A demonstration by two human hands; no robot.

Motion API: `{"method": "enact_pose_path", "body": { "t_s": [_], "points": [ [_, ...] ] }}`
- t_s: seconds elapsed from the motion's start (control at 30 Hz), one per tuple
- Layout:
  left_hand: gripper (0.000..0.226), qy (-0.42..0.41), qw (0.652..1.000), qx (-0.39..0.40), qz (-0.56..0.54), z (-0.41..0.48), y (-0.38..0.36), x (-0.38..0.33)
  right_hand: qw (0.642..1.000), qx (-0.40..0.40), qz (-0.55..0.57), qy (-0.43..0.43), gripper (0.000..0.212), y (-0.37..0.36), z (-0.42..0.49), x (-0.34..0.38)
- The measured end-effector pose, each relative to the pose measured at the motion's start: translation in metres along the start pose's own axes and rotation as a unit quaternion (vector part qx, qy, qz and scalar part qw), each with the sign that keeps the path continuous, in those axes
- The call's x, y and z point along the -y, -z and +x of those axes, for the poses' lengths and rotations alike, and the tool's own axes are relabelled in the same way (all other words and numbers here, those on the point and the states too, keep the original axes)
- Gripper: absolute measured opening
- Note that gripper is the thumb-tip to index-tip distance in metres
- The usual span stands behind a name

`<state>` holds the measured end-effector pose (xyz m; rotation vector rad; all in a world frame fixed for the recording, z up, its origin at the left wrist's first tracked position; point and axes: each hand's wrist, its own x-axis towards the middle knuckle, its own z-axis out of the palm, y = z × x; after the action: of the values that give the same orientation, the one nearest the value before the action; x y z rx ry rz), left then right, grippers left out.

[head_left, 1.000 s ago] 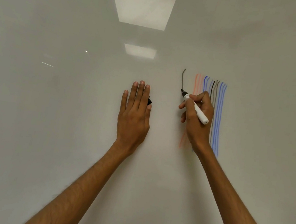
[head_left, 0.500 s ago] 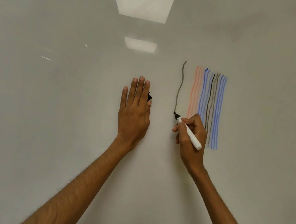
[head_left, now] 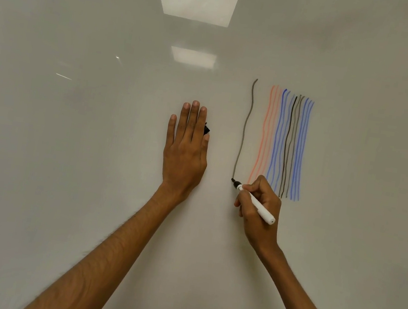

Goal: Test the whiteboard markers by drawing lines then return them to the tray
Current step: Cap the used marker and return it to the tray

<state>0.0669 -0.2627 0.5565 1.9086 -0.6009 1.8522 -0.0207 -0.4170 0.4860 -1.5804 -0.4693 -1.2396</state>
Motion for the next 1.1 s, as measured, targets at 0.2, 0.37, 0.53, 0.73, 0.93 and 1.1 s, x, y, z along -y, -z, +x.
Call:
{"method": "enact_pose_path", "body": {
  "t_s": [0.2,0.37,0.53,0.73,0.93,1.1],
  "points": [
    [0.052,0.003,1.000,0.005,0.002,-0.001,0.000,-0.001,0.997,-0.058,0.020,0.035,0.013,0.007,0.029,0.023],
    [0.052,0.003,1.000,0.006,0.001,-0.001,0.001,0.000,0.993,-0.085,0.030,0.076,0.012,0.008,0.098,0.057],
    [0.051,0.003,1.000,0.003,0.000,-0.002,0.001,0.000,0.993,-0.065,0.039,0.086,0.014,0.004,0.141,0.072],
    [0.052,-0.001,1.000,-0.003,0.001,-0.001,0.002,0.000,0.995,-0.053,0.048,0.071,0.015,-0.002,0.147,0.067],
    [0.052,-0.002,1.000,-0.002,0.002,-0.002,0.001,0.000,0.996,-0.035,0.059,0.051,0.015,0.001,0.133,0.064],
    [0.052,-0.001,1.000,0.000,0.002,-0.003,0.001,0.000,0.997,-0.034,0.057,0.030,0.016,0.008,0.115,0.056]
  ]
}}
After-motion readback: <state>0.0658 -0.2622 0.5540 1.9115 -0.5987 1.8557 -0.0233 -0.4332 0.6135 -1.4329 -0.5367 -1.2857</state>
